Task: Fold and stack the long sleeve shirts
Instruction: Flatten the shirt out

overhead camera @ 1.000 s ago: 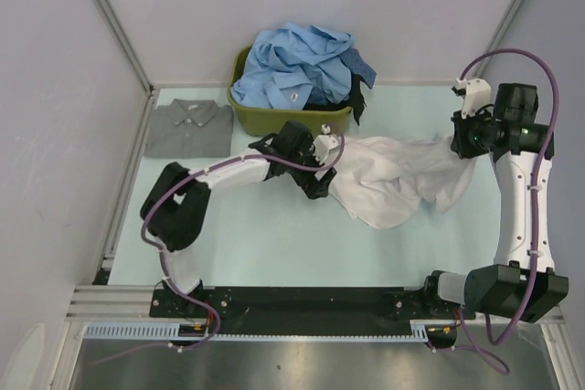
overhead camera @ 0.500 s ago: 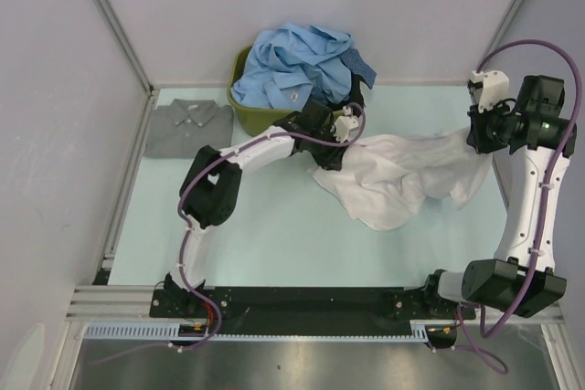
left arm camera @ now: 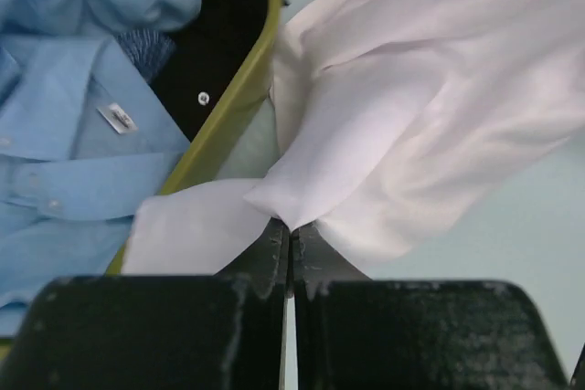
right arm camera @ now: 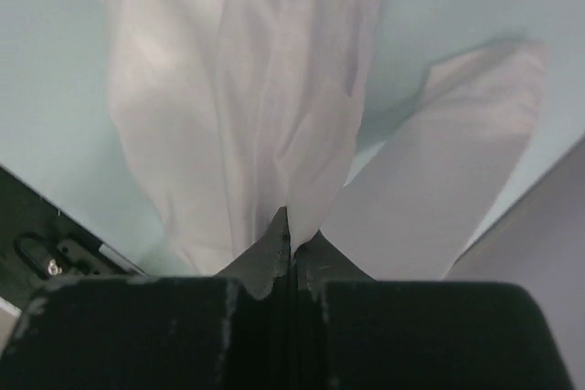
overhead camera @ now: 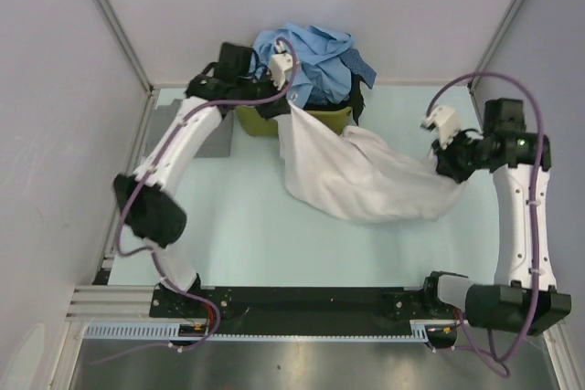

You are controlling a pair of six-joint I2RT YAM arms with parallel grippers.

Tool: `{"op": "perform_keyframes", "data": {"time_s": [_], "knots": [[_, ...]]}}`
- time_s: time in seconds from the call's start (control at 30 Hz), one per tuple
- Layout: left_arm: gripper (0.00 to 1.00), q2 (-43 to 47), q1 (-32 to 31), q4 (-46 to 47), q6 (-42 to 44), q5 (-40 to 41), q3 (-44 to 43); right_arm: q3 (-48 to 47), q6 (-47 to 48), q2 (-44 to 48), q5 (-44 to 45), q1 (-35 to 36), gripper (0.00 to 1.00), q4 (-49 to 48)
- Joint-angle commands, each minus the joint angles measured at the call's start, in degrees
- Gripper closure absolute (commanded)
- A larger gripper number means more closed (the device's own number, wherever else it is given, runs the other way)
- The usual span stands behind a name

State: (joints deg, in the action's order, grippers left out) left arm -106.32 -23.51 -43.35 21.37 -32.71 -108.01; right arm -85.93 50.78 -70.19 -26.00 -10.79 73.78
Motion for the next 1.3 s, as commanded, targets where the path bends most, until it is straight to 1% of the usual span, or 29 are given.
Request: {"op": "perform_keyframes", "data": {"time_s": [0.0, 0.03, 0.07, 0.1, 0.13, 0.17, 0.2, 0.23, 0.27, 0.3, 0.33, 0.37, 0.4, 0.43, 0.47, 0.5, 0.57, 0.6, 0.63, 0.7, 0.73, 0.77, 0.83, 0.9, 0.93, 1.0, 1.1, 1.2, 1.27], "knots": [[1.0, 17.0, -7.2, -16.1, 14.1, -3.6, 6.9, 14.3, 13.0, 7.0, 5.4, 6.1, 1.0, 12.5], [1.0, 19.6, -8.3, -17.2, 15.6, -4.5, 11.6, 17.3, 16.6, 9.9, 7.1, 6.1, 1.0, 13.0], [1.0, 25.5, -10.0, -18.3, 18.1, -5.0, 21.9, 20.8, 18.5, 11.3, 11.1, 6.1, 1.0, 13.1], [1.0, 28.2, -10.5, -18.6, 18.8, -5.4, 27.1, 26.0, 20.5, 13.2, 13.0, 5.6, 1.0, 13.1], [1.0, 30.3, -11.3, -19.3, 19.8, -6.0, 31.6, 28.9, 25.2, 16.0, 14.5, 5.3, 0.99, 13.1], [1.0, 32.5, -11.8, -22.3, 23.1, -6.0, 39.2, 30.9, 26.8, 17.2, 17.5, 5.0, 0.93, 13.0], [1.0, 35.2, -12.5, -24.4, 25.7, -5.0, 42.4, 32.6, 28.2, 17.8, 18.6, 4.7, 0.82, 13.0], [1.0, 36.8, -13.5, -25.5, 27.4, -3.7, 45.7, 34.6, 29.0, 18.0, 19.3, 4.3, 0.48, 13.0], [1.0, 38.0, -13.6, -26.9, 30.4, -1.0, 51.0, 34.8, 29.8, 17.0, 19.0, 3.7, 0.28, 13.0], [1.0, 40.3, -13.6, -27.2, 31.9, 0.3, 53.2, 34.2, 29.9, 15.9, 17.9, 3.1, 0.09, 13.1], [0.99, 40.9, -13.7, -27.3, 33.2, 1.6, 55.2, 31.6, 29.6, 13.8, 16.5, 1.5, 0.01, 13.1], [0.95, 41.2, -13.6, -27.2, 35.0, 3.5, 57.5, 29.2, 27.3, 9.2, 12.5, 0.9, 0.0, 12.8], [0.83, 41.0, -13.6, -27.2, 35.6, 4.1, 58.2, 26.8, 25.1, 5.8, 10.3, 0.5, 0.0, 12.4], [0.73, 40.4, -13.3, -27.1, 35.9, 4.5, 58.4, 24.3, 22.3, 2.7, 7.9, 0.3, 0.0, 11.5], [0.62, 40.1, -12.8, -26.0, 35.2, 4.5, 58.1, 18.1, 20.2, -0.4, 3.2, 0.3, 0.0, 11.3], [0.45, 39.6, -11.8, -25.8, 35.3, 2.9, 57.5, 15.3, 15.1, -7.3, 0.7, 0.4, 0.0, 11.0], [0.35, 37.9, -7.2, -23.1, 33.1, 0.8, 54.3, 7.3, 10.3, -13.7, -5.8, 0.9, 0.07, 8.9], [0.29, 37.2, -5.6, -21.0, 31.2, -1.0, 53.0, 5.4, 5.3, -18.9, -7.8, 1.0, 0.1, 7.9], [0.29, 36.2, -3.3, -16.1, 28.9, -1.6, 51.6, 4.0, 2.9, -21.4, -10.8, 1.3, 0.13, 3.9], [0.27, 32.6, -2.6, -10.5, 21.2, -1.9, 47.1, 1.8, -2.6, -26.6, -13.2, 2.7, 0.17, -0.4], [0.27, 31.4, -2.5, -5.7, 16.5, -1.9, 44.1, 1.6, -4.5, -28.0, -13.8, 3.5, 0.21, -5.8], [0.26, 28.9, -2.5, -3.0, 13.9, -1.4, 42.8, 1.2, -5.8, -29.2, -13.8, 5.8, 0.23, -8.3], [0.25, 26.5, -2.3, 3.5, 9.6, 0.3, 40.7, -0.3, -9.4, -33.1, -14.0, 7.8, 0.25, -13.7], [0.25, 22.9, -1.8, 7.4, 3.8, 1.1, 38.7, -2.0, -12.6, -35.7, -15.1, 10.3, 0.24, -18.8], [0.25, 21.8, -1.0, 11.6, 0.1, 1.3, 38.5, -2.3, -16.4, -37.7, -15.3, 10.6, 0.24, -21.1], [0.24, 18.8, -0.4, 14.9, -3.1, 1.7, 38.1, -2.7, -19.3, -39.5, -15.5, 13.3, 0.22, -27.1], [0.24, 15.5, 0.3, 18.1, -7.1, 2.3, 36.1, -3.5, -22.7, -43.5, -14.4, 15.6, 0.22, -31.8], [0.24, 14.0, 0.5, 23.3, -11.5, 5.5, 35.8, -2.9, -25.9, -46.1, -13.8, 17.1, 0.25, -35.8], [0.2, 12.9, 0.5, 26.0, -15.4, 7.7, 35.8, -2.5, -27.5, -47.2, -14.6, 18.2, 0.29, -36.6]]}}
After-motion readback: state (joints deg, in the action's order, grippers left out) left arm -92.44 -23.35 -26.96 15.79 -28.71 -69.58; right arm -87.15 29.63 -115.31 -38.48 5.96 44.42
